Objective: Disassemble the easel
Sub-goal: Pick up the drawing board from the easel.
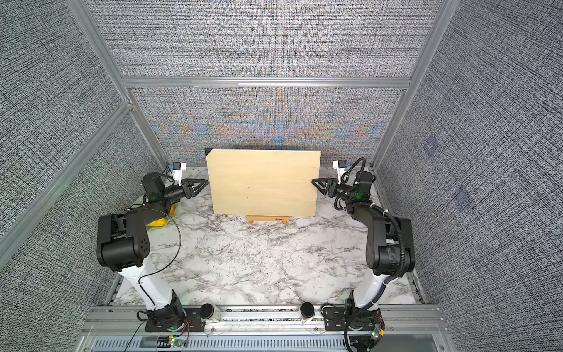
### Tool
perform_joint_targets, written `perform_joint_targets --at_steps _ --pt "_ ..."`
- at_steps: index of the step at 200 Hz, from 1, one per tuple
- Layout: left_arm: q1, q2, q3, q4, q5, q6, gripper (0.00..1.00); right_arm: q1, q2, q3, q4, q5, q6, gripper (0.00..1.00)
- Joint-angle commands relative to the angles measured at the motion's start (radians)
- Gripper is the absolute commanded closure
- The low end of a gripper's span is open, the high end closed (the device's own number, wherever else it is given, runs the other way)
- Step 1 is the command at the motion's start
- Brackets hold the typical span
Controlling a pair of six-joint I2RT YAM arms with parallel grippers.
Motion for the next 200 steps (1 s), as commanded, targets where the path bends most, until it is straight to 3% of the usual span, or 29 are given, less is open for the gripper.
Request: perform_joint_targets --at_steps 1,90,200 --pt "-0.001 -0.001 0.011 -0.009 0.019 0.026 0.52 0.004 -0.004 0.005 -0.027 -0.037 -0.042 0.38" --pt "-0.026 0.038 0.093 -0.138 0.041 0.119 0.51 0.01 0.012 0.028 -0.037 -0.055 -0.044 0.43" --pt "-0.046 0.076 0.15 -0.179 0.072 0.139 0.48 0.03 0.055 0.048 0.054 -0.086 0.022 0.5"
